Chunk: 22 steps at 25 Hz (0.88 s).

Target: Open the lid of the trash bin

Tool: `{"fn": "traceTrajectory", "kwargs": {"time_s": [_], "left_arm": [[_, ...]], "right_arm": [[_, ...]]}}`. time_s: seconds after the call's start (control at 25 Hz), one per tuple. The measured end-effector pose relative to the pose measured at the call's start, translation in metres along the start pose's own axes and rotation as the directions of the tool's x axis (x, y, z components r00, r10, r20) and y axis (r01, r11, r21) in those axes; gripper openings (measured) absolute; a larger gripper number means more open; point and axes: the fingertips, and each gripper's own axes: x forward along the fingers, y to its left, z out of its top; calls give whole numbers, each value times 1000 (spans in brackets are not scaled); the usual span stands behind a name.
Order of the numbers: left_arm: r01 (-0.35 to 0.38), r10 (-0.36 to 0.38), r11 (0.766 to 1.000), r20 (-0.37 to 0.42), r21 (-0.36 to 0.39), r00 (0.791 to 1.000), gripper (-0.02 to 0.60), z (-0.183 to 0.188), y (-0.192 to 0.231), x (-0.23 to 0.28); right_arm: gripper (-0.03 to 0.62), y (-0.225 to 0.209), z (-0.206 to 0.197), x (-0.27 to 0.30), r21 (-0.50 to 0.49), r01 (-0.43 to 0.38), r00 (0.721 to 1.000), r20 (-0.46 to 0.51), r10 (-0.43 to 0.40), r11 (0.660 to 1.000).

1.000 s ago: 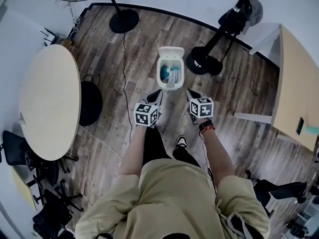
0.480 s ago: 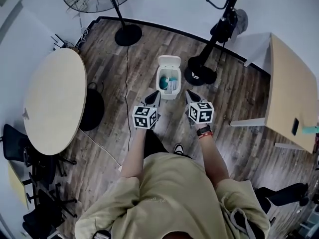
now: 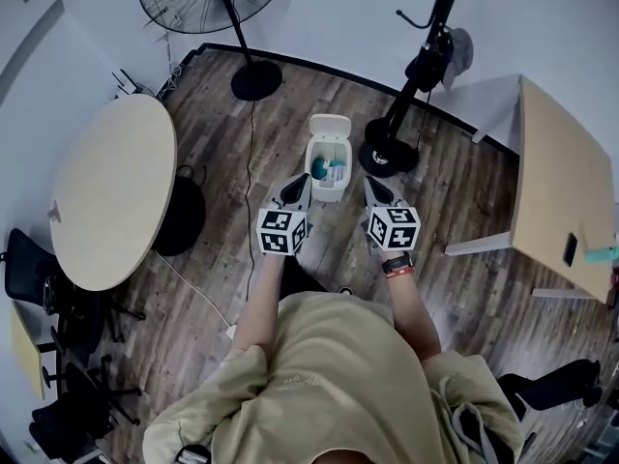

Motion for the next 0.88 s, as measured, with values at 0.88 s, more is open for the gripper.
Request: {"fn": "traceTrajectory", "kwargs": {"time_s": [0.88], "left_arm": [[-38,32,999,138,39,990,23,39,-31,-34]], "right_arm": [[15,11,47,-51,-67,53,981,188,-40,996]]}}
